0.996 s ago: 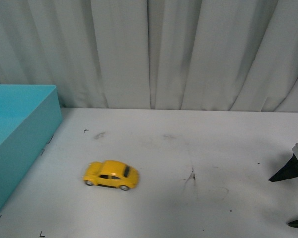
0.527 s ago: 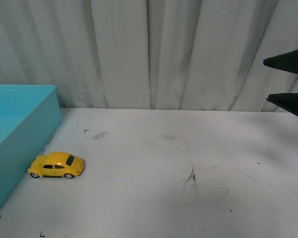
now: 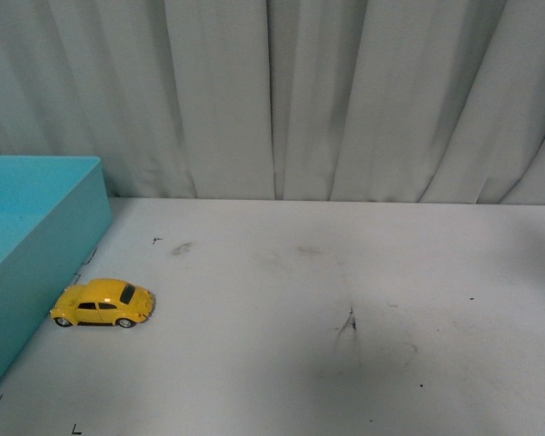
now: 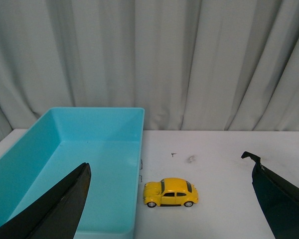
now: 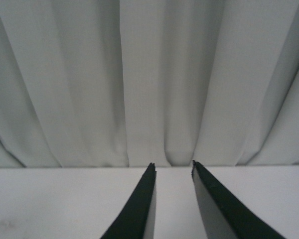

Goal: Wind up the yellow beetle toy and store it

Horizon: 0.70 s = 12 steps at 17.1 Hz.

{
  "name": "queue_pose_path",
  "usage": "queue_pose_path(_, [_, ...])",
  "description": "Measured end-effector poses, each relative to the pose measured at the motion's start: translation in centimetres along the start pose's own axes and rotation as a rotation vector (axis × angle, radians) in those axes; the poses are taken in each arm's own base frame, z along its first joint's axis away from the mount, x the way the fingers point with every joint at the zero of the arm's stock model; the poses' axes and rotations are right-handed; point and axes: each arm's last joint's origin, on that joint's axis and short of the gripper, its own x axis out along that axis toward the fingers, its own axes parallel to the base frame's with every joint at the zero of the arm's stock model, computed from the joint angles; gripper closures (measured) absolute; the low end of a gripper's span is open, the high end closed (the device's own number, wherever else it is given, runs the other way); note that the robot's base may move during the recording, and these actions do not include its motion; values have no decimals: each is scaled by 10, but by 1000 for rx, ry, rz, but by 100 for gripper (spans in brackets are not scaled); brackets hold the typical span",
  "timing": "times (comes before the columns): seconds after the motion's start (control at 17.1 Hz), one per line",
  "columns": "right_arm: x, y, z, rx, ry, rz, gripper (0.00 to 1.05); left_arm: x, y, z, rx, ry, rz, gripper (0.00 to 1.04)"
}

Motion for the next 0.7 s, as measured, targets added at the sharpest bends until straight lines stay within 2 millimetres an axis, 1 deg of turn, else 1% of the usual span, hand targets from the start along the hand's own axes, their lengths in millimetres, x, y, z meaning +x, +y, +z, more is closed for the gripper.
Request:
queue_pose_path(0.06, [-15, 2, -6, 5, 31, -14, 83, 0, 0, 0, 0, 0, 0, 7])
queue_pose_path(0.12, [-31, 4, -6, 5, 34, -10, 96, 0, 0, 0, 0, 0, 1, 7])
queue_pose_path(0.18, [-42, 11, -2, 6, 15, -22, 103, 0, 0, 0, 0, 0, 1, 7])
queue_pose_path(0.23, [-55, 17, 1, 6, 0, -4, 103, 0, 0, 0, 0, 0, 0, 7])
queue_pose_path(0.29, [-65, 19, 0, 7, 10, 4, 103, 0, 0, 0, 0, 0, 0, 7])
queue_pose_path(0.35, [-76, 19, -3, 7, 27, -3, 103, 0, 0, 0, 0, 0, 1, 7])
queue_pose_path(0.47, [-94, 19, -2, 7, 22, -3, 103, 0, 0, 0, 0, 0, 1, 7])
queue_pose_path(0.7, [-117, 19, -2, 7, 24, -3, 103, 0, 0, 0, 0, 0, 1, 7])
